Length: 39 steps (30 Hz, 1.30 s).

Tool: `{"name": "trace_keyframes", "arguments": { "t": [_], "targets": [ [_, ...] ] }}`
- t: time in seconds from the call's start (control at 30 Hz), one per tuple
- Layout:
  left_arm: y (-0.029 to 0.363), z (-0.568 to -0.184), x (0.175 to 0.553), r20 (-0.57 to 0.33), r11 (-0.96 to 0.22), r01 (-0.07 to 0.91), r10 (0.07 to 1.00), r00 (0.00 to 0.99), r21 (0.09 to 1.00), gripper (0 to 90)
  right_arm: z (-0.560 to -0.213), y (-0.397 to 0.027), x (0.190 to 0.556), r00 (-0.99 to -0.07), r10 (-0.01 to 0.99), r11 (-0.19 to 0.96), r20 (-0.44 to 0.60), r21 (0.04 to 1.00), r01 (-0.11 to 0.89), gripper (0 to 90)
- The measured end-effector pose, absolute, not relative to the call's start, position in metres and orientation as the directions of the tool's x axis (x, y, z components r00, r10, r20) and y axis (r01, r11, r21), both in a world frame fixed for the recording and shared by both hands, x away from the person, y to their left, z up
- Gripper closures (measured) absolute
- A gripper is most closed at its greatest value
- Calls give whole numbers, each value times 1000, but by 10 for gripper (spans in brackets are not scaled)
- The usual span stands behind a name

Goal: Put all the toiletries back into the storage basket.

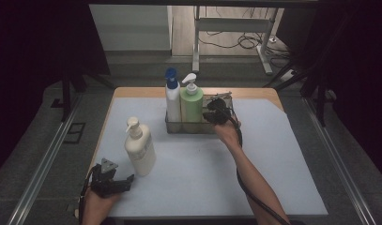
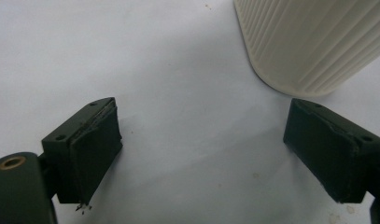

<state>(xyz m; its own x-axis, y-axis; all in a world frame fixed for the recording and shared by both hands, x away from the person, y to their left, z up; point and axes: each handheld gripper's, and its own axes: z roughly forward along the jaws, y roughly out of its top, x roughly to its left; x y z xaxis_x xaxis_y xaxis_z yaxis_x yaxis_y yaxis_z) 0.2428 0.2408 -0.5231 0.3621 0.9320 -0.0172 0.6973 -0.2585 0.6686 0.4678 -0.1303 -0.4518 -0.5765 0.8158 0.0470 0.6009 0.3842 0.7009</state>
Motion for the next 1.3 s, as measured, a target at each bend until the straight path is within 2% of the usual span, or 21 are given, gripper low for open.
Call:
{"name": "trace_keyframes", "arguments": {
  "t": [0.5,0.97,1.3],
  "targets": [
    [241,-523,243,-17,-259,697,932,362,668,107,-452,-130,464,-586,809,399,39,695,597,887],
    [241,-523,243,-17,-259,697,932,362,669,106,-447,-136,459,-602,799,422,20,695,582,758],
    [241,-523,243,-17,-259,697,932,362,669,107,-438,-145,450,-601,799,418,7,712,565,628]
  ]
}}
